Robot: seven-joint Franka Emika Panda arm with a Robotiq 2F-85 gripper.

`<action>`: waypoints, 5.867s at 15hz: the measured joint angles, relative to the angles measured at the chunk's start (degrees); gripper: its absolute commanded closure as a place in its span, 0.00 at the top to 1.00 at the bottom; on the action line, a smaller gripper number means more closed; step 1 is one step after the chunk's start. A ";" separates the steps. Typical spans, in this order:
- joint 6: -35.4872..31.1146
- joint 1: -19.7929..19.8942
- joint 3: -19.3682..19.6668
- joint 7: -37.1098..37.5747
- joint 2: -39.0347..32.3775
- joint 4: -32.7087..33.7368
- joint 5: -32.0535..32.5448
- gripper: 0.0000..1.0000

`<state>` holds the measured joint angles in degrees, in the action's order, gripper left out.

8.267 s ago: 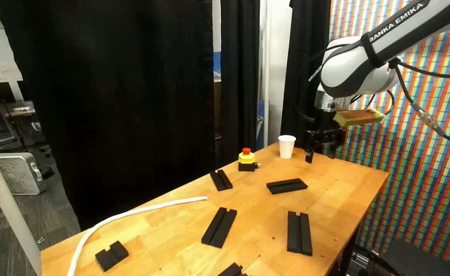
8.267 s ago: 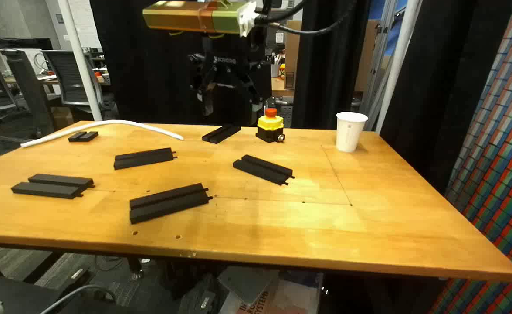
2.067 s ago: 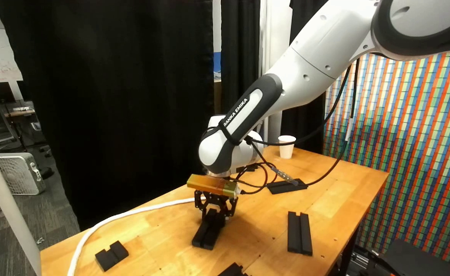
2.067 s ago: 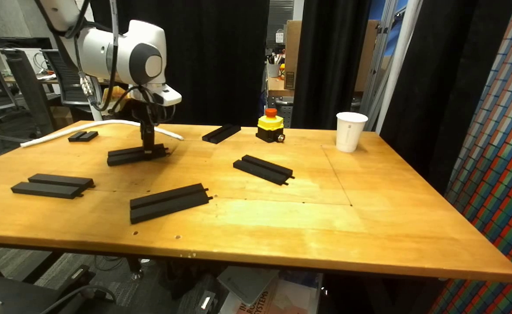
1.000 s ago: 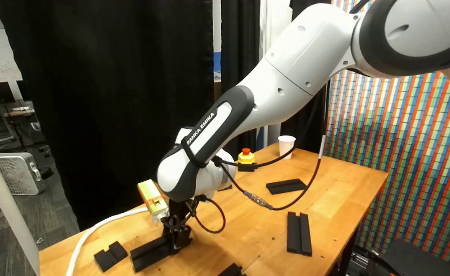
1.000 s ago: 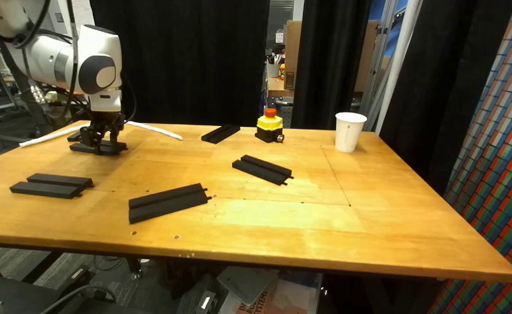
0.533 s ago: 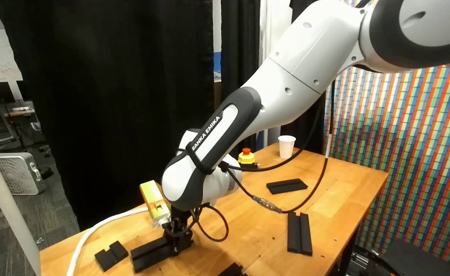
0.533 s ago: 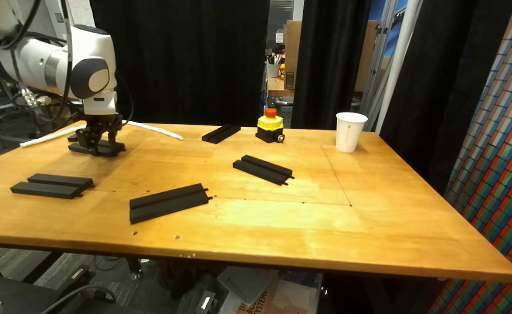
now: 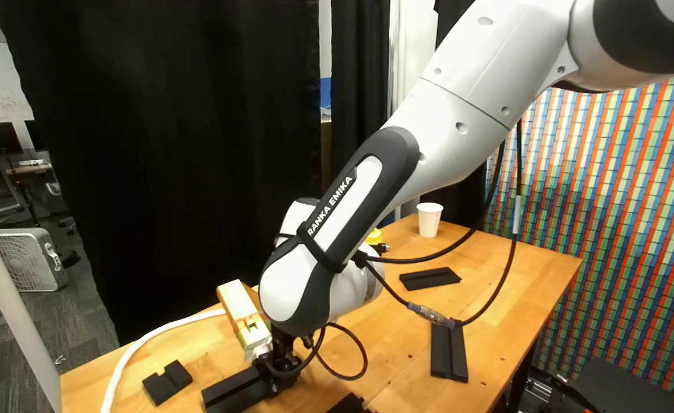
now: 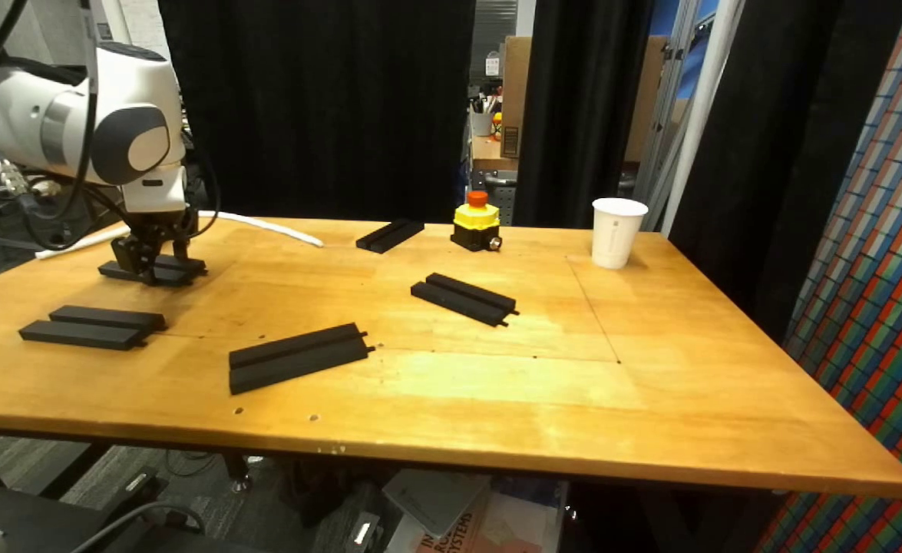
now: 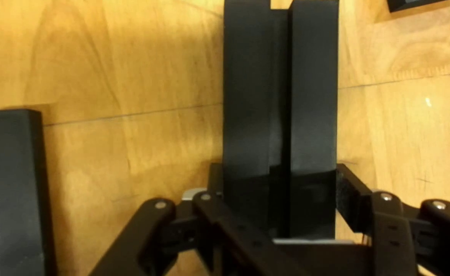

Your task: Connect the four black pieces together

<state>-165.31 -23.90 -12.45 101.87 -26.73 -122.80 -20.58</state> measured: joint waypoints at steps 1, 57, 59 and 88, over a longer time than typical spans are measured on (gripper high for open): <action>0.00 0.56 -0.66 -0.25 0.48 -0.85 0.00 0.45; 13.40 -0.98 -2.42 6.84 15.46 -15.58 14.48 1.00; 13.40 -0.80 -2.49 6.75 15.91 -15.83 14.46 1.00; 3.48 0.68 -5.13 -0.30 15.30 -22.50 8.86 0.75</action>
<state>-161.83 -23.22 -17.59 101.57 -11.44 -145.29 -11.72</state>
